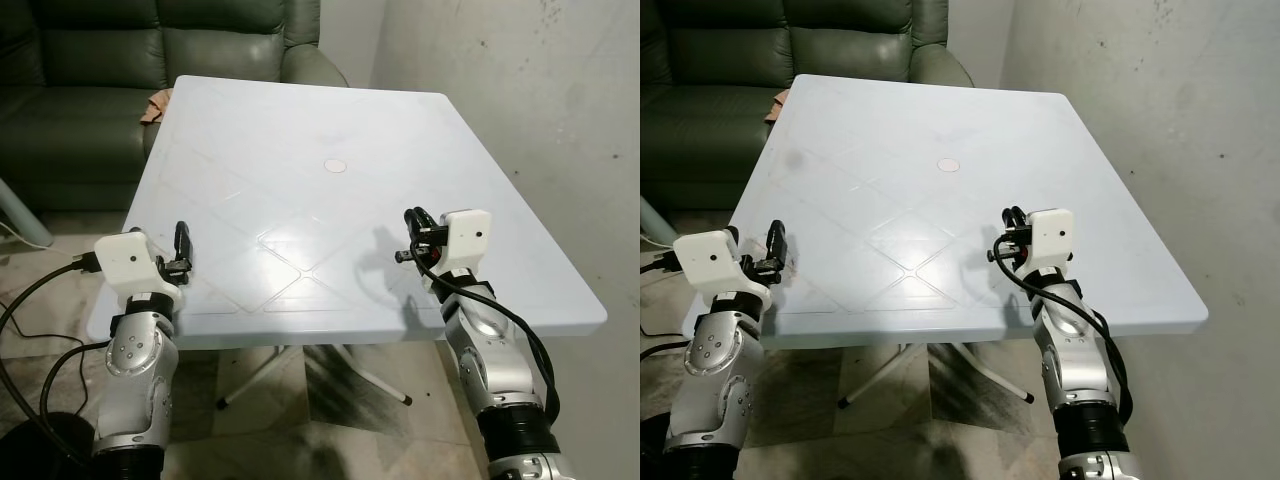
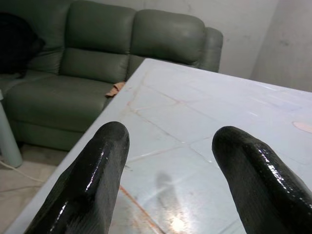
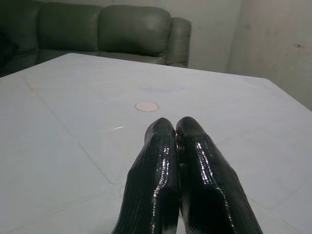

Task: Hang keys on a hook

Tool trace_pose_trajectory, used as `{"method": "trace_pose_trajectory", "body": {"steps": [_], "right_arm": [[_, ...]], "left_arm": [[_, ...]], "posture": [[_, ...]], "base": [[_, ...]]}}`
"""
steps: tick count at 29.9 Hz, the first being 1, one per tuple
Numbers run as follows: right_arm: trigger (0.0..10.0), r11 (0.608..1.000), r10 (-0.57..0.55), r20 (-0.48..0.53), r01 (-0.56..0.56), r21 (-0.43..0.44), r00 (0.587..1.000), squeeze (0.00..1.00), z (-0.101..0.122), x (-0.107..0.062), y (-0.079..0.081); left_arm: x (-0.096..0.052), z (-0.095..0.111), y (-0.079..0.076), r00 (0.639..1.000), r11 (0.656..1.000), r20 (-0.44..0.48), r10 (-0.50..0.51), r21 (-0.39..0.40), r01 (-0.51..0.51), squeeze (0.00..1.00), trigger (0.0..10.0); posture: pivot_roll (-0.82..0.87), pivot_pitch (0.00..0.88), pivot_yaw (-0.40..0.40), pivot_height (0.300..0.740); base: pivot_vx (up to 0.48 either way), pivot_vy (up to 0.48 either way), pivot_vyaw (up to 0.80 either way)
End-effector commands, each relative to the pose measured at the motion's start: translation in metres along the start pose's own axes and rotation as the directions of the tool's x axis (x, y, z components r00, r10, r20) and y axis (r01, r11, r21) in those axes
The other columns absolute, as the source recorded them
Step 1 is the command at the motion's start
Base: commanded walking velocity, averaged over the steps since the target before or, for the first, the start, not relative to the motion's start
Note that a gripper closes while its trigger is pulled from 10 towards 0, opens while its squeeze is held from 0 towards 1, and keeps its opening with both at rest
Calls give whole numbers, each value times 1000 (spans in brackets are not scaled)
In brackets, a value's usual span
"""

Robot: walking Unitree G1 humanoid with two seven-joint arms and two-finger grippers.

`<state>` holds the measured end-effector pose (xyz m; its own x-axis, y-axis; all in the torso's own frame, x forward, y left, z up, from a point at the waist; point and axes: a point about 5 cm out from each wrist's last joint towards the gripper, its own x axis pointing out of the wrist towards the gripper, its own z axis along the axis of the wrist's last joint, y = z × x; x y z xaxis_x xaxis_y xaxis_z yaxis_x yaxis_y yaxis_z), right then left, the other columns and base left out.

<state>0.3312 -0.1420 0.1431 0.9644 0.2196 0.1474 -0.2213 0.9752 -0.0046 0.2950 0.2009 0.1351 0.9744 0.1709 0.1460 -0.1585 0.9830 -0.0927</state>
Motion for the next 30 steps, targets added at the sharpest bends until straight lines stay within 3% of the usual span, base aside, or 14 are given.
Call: {"method": "trace_pose_trajectory", "body": {"steps": [1,7,17,30], "right_arm": [[10000,1000,-1,20,1,-6,1000,0,5,1,0],[10000,1000,2,17,-2,-2,1000,0,4,1,1],[10000,1000,8,11,-8,-6,1000,0,2,0,1],[10000,1000,8,7,-8,-4,1000,0,0,-3,3]], "left_arm": [[1,-3,0,1000,1000,-18,-1,4,1,0,10000],[0,-4,0,1000,1000,-30,-7,-2,7,0,10000],[0,-5,-7,998,999,-47,-30,-26,29,0,10000],[-1,-6,-4,997,1000,-75,-30,3,30,0,10000]], "posture": [[-70,0,-53,728],[-64,0,-52,728],[-64,0,-52,728],[-59,0,-49,728]], "base": [[0,458,-769],[0,398,-769],[0,0,-769],[0,0,-768]]}}
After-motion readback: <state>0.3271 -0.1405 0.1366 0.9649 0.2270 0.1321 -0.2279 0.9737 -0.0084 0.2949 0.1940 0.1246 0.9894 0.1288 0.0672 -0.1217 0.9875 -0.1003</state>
